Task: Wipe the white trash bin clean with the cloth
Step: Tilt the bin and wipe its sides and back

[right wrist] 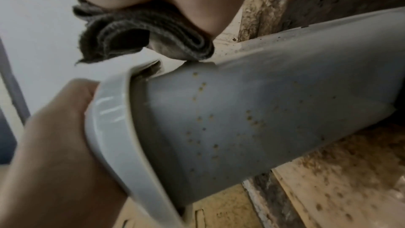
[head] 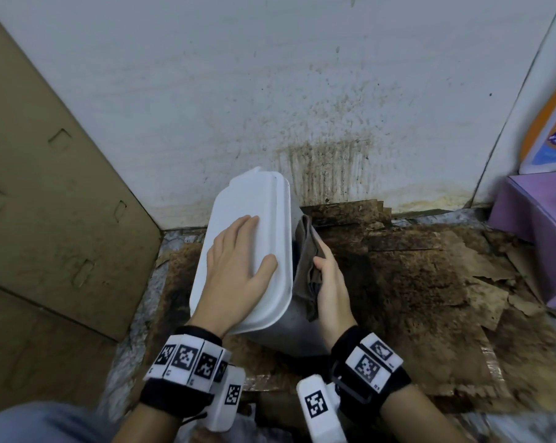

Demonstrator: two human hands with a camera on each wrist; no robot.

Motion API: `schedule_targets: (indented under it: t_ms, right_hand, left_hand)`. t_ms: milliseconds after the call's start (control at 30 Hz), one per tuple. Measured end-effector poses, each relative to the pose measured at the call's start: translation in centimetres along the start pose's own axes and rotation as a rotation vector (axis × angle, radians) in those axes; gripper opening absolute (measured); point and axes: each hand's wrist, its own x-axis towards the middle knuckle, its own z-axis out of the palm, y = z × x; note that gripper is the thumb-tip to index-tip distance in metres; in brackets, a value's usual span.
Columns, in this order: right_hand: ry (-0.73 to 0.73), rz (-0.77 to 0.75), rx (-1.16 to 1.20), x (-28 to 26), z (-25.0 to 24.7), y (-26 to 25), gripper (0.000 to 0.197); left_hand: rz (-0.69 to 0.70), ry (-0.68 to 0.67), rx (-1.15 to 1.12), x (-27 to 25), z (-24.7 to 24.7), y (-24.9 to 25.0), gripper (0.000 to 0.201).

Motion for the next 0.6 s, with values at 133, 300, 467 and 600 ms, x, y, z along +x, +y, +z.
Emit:
schedule_targets:
  t_ms: [133,300,467,600]
  right_hand:
    - [-0.052,-0.057,-0.125,-0.5,1.2,1.3,0.044]
    - [-0.076,-0.07,-0.257,-0.3,1.8,3.2,0.048]
    - [-0.105,-0.15,-0.511,0.0,2.5,4.7,0.051]
    - [-0.13,-0.194,-0.624,0.0,2.6,5.4,0.052]
  left_hand:
    - [0.004,0.024,0.004,-0.1,0.0,-0.4,0.074]
    - [-0.004,0.069,-0.033,-0.4,-0.2,-1.8,0.071]
    - [0.015,0.113,-0.079,-0.7,-0.5,-2.8,0.071]
    - [-0.005,0.087,-0.081,-0.8,-0.9,-3.2,0.072]
